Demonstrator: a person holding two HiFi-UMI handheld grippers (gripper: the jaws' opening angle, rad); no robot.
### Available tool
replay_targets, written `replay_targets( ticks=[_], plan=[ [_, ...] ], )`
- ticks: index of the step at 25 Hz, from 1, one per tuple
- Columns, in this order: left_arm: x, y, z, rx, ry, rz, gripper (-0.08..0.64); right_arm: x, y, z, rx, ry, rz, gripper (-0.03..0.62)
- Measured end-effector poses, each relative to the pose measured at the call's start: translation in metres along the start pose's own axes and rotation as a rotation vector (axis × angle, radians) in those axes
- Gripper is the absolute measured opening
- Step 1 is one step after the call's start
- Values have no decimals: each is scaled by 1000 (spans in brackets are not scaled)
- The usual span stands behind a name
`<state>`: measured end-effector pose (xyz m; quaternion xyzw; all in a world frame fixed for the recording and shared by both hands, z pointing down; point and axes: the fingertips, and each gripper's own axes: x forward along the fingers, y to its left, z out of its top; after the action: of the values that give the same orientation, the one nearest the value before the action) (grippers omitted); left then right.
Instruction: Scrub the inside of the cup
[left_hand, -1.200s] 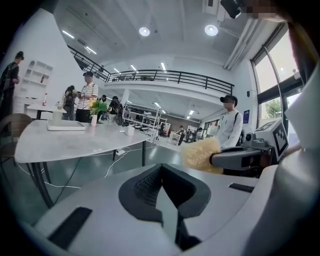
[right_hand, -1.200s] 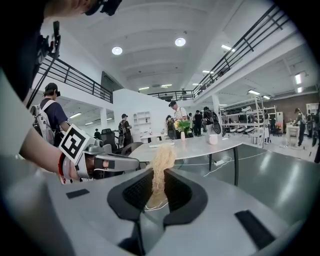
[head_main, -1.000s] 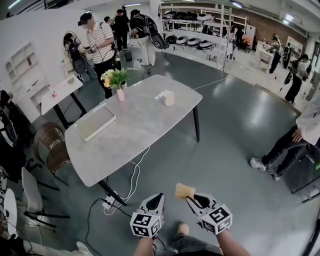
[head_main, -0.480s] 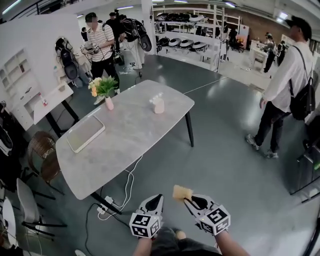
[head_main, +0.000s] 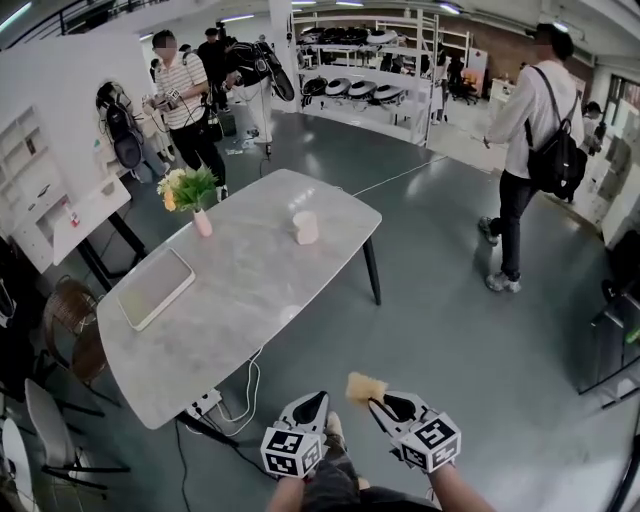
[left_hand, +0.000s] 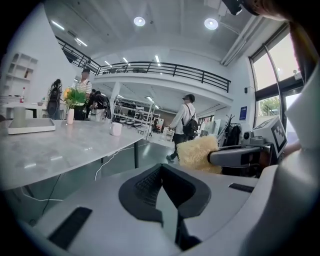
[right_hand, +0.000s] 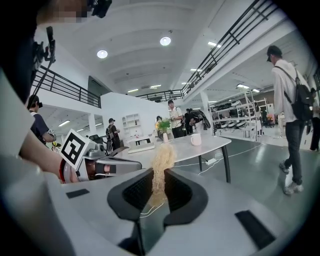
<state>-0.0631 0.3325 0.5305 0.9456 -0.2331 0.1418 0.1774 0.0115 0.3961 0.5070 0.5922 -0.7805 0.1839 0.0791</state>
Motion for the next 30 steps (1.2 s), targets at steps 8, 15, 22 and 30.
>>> replay_targets(
  ticks=[8, 15, 22, 30],
  plan=[
    [60, 47, 53, 13, -6, -23, 14, 66, -45, 48, -3, -8, 2, 60],
    [104, 106, 83, -3, 3, -22, 14, 133, -69, 77, -8, 4, 20, 60],
    [148, 146, 105, -14, 12, -54, 14, 182, -103, 96, -3, 31, -3, 60],
    [171, 182, 122, -23, 16, -74, 14, 226, -111, 114, 1, 36, 10, 60]
  ],
)
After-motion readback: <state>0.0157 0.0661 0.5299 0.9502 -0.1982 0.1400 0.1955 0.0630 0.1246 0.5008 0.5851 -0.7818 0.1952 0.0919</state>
